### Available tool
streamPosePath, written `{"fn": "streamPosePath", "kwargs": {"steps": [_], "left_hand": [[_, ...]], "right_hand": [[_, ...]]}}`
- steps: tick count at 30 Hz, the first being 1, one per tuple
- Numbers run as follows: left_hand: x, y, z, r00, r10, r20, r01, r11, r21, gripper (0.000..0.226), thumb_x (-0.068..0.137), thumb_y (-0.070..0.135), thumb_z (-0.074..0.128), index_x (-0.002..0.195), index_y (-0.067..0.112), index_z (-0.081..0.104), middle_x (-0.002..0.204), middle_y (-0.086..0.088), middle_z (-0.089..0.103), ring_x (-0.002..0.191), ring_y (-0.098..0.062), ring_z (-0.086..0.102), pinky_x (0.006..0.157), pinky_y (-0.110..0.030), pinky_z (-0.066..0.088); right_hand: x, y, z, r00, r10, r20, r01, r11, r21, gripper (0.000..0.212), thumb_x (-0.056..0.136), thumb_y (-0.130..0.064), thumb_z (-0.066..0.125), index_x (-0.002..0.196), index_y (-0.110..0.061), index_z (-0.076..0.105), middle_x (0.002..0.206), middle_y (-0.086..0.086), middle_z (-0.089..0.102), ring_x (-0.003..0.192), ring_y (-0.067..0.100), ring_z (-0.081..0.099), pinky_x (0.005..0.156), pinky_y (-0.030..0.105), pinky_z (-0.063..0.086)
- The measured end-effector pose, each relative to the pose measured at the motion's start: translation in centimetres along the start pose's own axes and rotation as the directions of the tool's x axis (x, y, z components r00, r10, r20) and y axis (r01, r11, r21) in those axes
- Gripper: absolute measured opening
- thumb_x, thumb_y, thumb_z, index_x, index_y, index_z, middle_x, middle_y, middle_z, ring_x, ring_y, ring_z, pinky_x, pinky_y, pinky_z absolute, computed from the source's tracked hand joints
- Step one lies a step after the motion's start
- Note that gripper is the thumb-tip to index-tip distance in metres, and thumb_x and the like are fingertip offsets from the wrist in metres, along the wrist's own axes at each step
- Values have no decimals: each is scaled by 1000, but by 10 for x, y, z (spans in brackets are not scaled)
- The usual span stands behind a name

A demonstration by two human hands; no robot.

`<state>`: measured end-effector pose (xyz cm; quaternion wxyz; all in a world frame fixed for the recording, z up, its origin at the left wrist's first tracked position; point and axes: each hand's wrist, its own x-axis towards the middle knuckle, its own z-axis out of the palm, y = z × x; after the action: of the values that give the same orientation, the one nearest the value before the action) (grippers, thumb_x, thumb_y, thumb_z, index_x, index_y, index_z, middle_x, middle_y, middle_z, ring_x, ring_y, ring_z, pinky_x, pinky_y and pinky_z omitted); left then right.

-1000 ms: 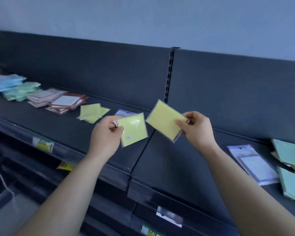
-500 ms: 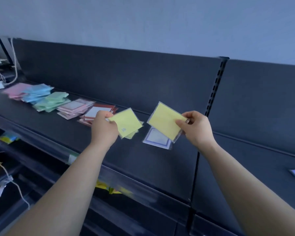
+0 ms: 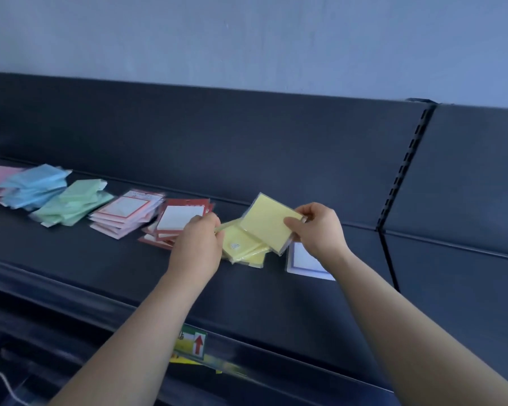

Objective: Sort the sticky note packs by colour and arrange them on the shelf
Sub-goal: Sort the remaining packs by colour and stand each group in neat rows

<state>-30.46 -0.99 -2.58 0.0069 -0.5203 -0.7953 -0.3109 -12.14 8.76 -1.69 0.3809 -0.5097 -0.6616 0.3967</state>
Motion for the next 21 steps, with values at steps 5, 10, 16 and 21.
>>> {"fn": "streamPosePath", "kwargs": {"steps": [5,10,16,21], "left_hand": [[-7,-3,-12,988,124,-89,-114,987,111,17,95,22,51,101,13,64,94,-3,63,84,-23,58,65,-34,46],[-7,0,-12,971,215,-104,-200,970,138,23,94,24,54,107,13,69,96,-2,68,89,-23,58,71,-34,46],[-11,21,2,943,331,-37,-321,932,167,19,91,23,57,94,9,71,92,-5,69,82,-28,61,69,-40,52],[-24,66,23,903,428,-33,-427,904,39,14,87,19,65,95,13,73,89,-1,71,80,-28,63,68,-35,50]], "right_hand": [[1,-4,24,999,-12,39,21,973,-231,18,83,-25,69,96,-15,61,80,-2,63,69,18,63,63,30,53],[-2,-4,36,994,-60,91,99,845,-526,26,81,-38,61,79,-12,61,73,3,64,72,22,55,58,30,44],[-20,8,-6,973,-229,6,185,768,-613,30,94,-34,51,108,-11,64,109,1,64,104,22,56,82,34,49],[-46,33,-65,961,-258,-101,128,735,-666,33,96,-31,50,117,-8,61,117,5,64,109,25,55,87,34,46]]}}
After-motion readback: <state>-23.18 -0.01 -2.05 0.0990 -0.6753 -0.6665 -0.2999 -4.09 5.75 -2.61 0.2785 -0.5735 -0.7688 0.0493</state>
